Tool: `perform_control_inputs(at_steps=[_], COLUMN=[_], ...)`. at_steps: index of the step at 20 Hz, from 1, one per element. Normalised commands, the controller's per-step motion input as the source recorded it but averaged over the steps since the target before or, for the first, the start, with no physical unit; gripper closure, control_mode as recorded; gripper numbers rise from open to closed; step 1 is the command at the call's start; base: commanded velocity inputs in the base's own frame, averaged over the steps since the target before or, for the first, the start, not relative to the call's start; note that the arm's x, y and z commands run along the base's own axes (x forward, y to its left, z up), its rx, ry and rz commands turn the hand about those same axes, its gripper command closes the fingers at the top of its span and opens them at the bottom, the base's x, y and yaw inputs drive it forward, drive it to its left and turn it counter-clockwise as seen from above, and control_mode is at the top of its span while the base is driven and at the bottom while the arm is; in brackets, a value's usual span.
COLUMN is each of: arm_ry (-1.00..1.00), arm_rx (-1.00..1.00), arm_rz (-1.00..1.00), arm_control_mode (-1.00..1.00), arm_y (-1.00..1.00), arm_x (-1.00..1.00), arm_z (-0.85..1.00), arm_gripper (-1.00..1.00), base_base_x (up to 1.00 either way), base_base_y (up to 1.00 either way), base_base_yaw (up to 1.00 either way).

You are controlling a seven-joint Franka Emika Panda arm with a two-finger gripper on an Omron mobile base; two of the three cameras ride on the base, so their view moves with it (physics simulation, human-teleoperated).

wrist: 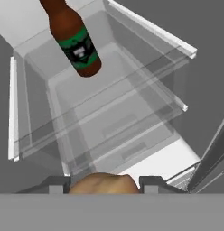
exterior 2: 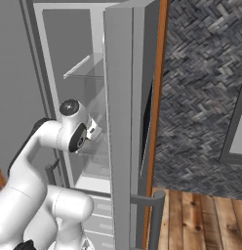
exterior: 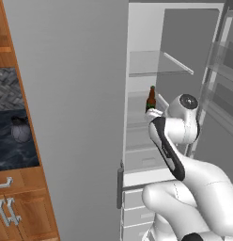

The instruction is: Move the apricot and beer from the top shelf to the second highest shelf to make space. Then, place the pitcher from the counter on the cleared top shelf.

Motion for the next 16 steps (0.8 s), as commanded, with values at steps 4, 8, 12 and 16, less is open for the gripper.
perform_control_inputs(at_steps=[4,8,12,16], arm_ry=[0.02,0.0,0.0,0.0], arm_rx=[0.33,0.32,0.27,0.19], arm_rz=[-0.15,-0.12,-0.1,-0.12], arm_control_mode=[-1.0,-1.0,-1.0,-1.0], arm_y=[0.02,0.04,0.13,0.25], arm_x=[0.04,0.16,0.31,0.49], arm_z=[-0.32,-0.11,0.0,0.0], arm_gripper=[1.0,1.0,1.0,1.0], base_base_x=[0.0,0.0,0.0,0.0], base_base_y=[0.0,0.0,0.0,0.0], base_base_yaw=[0.0,0.0,0.0,0.0])
